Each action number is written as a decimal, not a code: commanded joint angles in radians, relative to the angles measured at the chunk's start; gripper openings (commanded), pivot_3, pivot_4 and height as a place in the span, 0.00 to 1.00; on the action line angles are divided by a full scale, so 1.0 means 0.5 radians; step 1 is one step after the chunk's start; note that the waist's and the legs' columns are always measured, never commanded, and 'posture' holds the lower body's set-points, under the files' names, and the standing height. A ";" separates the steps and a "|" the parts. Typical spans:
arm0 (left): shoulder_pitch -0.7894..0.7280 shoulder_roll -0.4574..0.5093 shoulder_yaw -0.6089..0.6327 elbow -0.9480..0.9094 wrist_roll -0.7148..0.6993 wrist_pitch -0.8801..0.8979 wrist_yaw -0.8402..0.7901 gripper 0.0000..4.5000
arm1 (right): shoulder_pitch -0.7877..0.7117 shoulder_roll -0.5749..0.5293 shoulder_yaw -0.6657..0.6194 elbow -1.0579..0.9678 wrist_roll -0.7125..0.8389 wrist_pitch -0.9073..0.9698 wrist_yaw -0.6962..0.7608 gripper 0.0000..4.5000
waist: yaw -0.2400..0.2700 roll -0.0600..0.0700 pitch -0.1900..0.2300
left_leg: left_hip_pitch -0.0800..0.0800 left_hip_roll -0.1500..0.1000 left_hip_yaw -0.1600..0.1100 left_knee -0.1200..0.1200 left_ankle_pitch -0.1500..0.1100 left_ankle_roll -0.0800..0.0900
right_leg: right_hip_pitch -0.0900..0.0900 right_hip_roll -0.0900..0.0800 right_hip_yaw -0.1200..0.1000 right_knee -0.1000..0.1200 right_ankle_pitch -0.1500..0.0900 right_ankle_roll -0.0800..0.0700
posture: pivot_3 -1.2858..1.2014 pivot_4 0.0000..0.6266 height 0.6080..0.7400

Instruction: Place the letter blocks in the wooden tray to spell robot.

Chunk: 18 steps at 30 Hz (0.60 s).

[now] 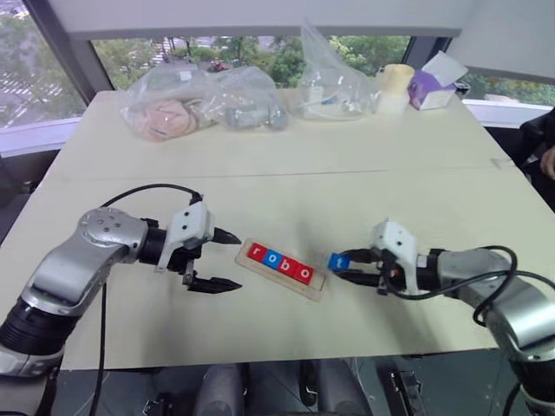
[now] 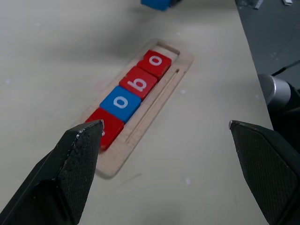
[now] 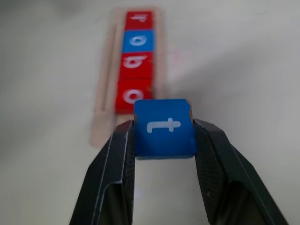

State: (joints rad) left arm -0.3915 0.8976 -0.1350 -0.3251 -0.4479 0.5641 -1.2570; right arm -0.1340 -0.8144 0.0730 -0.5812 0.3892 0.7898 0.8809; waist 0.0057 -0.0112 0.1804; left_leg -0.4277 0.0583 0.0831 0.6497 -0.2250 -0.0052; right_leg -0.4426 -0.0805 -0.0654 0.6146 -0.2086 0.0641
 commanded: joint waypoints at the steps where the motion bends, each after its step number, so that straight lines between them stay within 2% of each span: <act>1: 0.004 -0.004 0.018 -0.032 -0.010 -0.005 0.012 1.00 | 0.030 -0.033 0.105 -0.175 -0.091 0.054 -0.128 0.26 | 0.012 0.000 0.000 | 0.000 -0.001 0.001 0.000 0.000 0.000 | 0.000 -0.002 0.000 -0.001 0.000 0.000 | 0.52 0.24 0.99; 9: 0.014 -0.031 0.007 -0.049 -0.020 0.030 0.047 1.00 | -0.025 0.058 0.246 -0.199 -0.173 0.264 -0.388 0.26 | 0.014 -0.001 0.000 | -0.003 -0.005 0.001 0.001 0.000 0.000 | 0.000 -0.005 0.000 -0.003 0.000 0.000 | 0.52 0.24 0.99; 18: 0.022 -0.048 0.013 -0.067 -0.027 0.058 0.081 1.00 | -0.101 0.120 0.334 -0.208 -0.144 0.361 -0.444 0.26 | 0.013 -0.001 0.000 | -0.003 -0.004 0.000 0.001 0.000 0.000 | 0.000 -0.002 0.000 -0.002 0.000 0.000 | 0.52 0.24 0.99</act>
State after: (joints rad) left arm -0.3848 0.8705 -0.1427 -0.3280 -0.4487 0.5993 -1.2180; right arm -0.1741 -0.7612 0.2343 -0.6535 0.3101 0.9685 0.6624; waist 0.0123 -0.0117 0.1805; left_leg -0.4289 0.0564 0.0833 0.6500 -0.2249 -0.0050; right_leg -0.4424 -0.0816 -0.0654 0.6136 -0.2084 0.0643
